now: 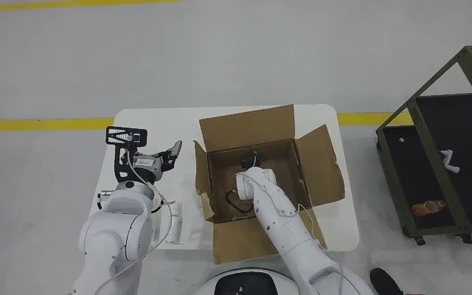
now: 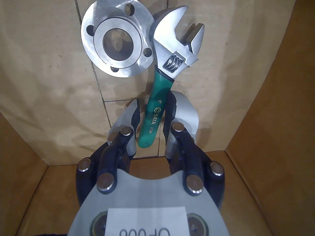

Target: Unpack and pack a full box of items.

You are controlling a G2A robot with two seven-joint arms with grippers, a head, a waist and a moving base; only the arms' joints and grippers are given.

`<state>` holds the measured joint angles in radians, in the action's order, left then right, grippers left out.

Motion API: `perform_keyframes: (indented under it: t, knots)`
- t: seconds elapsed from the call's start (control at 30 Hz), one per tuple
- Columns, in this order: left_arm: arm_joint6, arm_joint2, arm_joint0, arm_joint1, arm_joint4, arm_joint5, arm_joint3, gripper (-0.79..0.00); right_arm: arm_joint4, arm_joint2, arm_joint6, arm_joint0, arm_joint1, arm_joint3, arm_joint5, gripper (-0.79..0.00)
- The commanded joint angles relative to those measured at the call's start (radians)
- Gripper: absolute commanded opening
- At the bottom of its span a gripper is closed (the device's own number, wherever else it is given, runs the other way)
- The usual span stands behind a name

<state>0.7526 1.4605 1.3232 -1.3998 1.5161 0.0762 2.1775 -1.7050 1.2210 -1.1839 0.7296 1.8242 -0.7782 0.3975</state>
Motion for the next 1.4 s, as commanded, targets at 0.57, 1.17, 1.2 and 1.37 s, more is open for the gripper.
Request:
perform_keyframes:
  t: [0.57,1.17,1.2,1.37]
  knots:
    - [0.000,0.000,0.000,0.000,0.000,0.000,0.000,0.000,-0.020,-0.005,-0.023,0.017,0.001,-0.104,-0.004,-0.785]
    - [0.000,0.000,0.000,0.000,0.000,0.000,0.000,0.000,-0.068,0.035,-0.106,0.218,-0.024,-0.707,-0.136,-0.785]
    - [0.000,0.000,0.000,0.000,0.000,0.000,0.000,0.000,-0.061,0.038,-0.103,0.230,-0.025,-0.734,-0.146,-0.785]
    - [0.000,0.000,0.000,0.000,0.000,0.000,0.000,0.000,-0.049,0.049,-0.075,0.262,-0.029,-0.776,-0.175,-0.785]
